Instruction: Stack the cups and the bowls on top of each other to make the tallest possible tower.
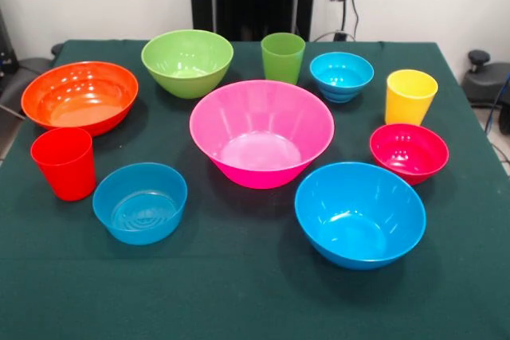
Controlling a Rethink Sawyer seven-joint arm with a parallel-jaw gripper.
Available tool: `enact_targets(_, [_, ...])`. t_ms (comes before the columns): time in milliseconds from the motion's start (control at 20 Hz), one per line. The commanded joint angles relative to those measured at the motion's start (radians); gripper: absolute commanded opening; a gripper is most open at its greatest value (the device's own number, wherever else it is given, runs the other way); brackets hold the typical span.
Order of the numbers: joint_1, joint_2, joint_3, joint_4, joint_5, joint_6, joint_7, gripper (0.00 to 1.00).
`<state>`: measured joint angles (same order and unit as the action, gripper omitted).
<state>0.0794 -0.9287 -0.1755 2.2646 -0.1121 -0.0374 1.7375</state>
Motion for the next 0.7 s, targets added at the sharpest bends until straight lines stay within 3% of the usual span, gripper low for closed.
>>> enact_targets(50, [0.011,0.226,0.003,0.047,-0.061,-0.141,0.173,0.00])
enact_targets(700, [0.037,0.506,-0.013,-0.026,-0.012,-0.431,0.209,0.00])
